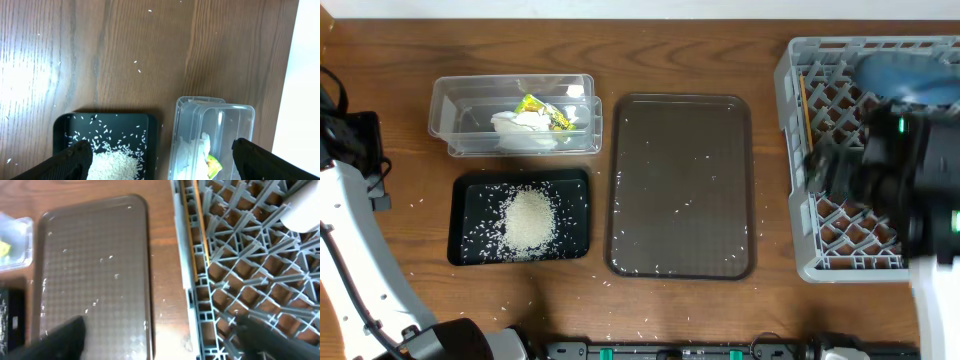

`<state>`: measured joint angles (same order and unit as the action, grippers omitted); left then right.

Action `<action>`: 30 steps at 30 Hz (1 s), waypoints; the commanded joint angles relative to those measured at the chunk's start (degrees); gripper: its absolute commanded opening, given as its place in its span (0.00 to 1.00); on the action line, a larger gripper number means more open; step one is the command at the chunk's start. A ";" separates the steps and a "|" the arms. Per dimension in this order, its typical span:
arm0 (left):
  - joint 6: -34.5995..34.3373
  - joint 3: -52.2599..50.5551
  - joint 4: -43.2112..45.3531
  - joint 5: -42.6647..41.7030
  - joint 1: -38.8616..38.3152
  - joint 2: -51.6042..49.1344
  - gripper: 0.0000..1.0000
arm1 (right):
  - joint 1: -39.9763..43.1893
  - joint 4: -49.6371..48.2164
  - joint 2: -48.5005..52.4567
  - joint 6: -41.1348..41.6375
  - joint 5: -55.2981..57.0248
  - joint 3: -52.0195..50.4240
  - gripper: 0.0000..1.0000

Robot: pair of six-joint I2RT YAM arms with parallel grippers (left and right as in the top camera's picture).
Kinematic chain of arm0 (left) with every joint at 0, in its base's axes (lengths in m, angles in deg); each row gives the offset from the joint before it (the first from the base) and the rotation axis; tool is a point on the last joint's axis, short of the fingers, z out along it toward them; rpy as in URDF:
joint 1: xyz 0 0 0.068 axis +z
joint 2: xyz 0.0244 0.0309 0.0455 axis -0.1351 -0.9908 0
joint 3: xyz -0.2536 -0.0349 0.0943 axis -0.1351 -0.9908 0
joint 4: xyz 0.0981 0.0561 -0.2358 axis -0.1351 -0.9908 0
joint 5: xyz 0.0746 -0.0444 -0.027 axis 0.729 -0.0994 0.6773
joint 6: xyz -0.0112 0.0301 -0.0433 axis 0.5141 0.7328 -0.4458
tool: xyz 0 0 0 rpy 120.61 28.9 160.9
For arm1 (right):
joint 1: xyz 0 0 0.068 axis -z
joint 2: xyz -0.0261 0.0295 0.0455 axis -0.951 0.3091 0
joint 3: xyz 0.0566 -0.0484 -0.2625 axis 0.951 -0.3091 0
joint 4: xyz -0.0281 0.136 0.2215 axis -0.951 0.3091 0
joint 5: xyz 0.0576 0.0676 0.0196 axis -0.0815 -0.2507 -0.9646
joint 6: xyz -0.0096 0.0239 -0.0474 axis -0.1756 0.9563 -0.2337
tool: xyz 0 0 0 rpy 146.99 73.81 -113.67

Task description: Sort waste into correct bins and load items into the dishwasher rack

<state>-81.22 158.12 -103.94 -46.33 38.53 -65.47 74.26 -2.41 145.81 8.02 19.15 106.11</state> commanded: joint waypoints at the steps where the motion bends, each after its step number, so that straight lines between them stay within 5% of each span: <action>1: -0.50 0.20 -0.22 0.28 0.35 -0.07 0.92 | -0.81 -0.37 -5.62 0.90 -0.22 -6.25 0.99; 24: -0.50 0.20 -0.22 0.26 0.35 -0.07 0.92 | -0.81 1.75 -9.99 0.85 0.13 -12.35 0.99; 30: -0.50 0.20 -0.22 0.26 0.35 -0.07 0.92 | -1.77 -6.91 -11.37 -0.15 1.75 -16.79 0.99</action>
<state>-81.22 158.12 -103.94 -46.35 38.53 -65.47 73.73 -6.54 135.89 8.29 19.74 92.26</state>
